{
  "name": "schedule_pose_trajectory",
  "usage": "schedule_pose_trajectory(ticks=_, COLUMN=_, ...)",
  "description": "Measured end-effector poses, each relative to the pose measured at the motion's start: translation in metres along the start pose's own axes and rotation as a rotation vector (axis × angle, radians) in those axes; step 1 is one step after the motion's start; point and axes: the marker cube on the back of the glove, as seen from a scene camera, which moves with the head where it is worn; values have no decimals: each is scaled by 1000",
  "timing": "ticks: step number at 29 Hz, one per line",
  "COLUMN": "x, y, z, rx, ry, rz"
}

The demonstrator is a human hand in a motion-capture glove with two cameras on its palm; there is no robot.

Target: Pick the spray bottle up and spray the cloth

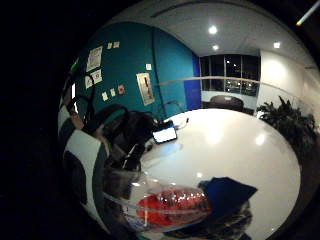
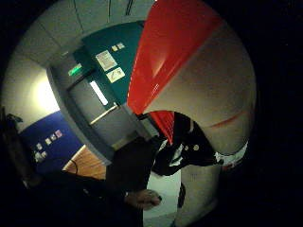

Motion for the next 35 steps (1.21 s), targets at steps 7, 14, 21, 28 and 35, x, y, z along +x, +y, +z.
schedule_pose_trajectory(ticks=7, x=6, y=16, z=40, rx=24, ry=-168, rz=123)
schedule_pose_trajectory(ticks=14, x=17, y=21, z=60, rx=60, ry=-204, rz=168)
schedule_pose_trajectory(ticks=21, x=26, y=21, z=58, rx=82, ry=-212, rz=193)
schedule_pose_trajectory(ticks=28, x=22, y=21, z=54, rx=117, ry=-206, rz=188)
schedule_pose_trajectory(ticks=35, x=19, y=18, z=54, rx=139, ry=-226, rz=185)
